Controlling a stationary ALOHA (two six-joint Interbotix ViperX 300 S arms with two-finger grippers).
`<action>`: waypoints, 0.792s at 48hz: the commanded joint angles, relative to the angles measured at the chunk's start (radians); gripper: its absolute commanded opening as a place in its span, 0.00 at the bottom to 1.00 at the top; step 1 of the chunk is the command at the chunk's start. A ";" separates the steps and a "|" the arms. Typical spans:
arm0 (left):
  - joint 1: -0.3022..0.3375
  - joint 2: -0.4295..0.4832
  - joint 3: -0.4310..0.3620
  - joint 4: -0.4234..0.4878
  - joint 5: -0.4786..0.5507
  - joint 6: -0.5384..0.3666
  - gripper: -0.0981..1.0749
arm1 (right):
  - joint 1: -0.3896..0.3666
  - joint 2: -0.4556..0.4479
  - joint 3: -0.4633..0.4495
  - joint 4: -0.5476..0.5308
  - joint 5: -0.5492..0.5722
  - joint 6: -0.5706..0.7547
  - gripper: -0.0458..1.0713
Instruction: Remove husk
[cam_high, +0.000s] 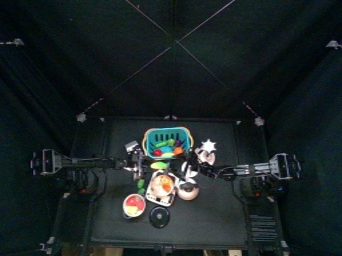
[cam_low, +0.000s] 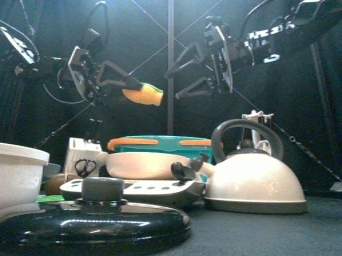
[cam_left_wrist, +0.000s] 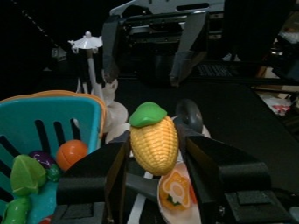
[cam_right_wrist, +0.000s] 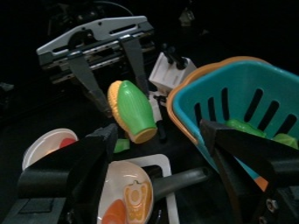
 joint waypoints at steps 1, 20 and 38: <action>0.011 -0.015 -0.034 0.018 -0.012 0.011 0.59 | 0.002 -0.011 -0.029 0.023 -0.020 -0.002 0.97; 0.002 -0.029 -0.026 0.020 -0.012 0.028 0.59 | 0.044 0.014 0.009 -0.291 -0.130 -0.003 0.97; -0.040 -0.023 -0.026 -0.021 -0.012 0.028 0.59 | 0.044 0.066 -0.025 -0.324 -0.140 -0.008 0.97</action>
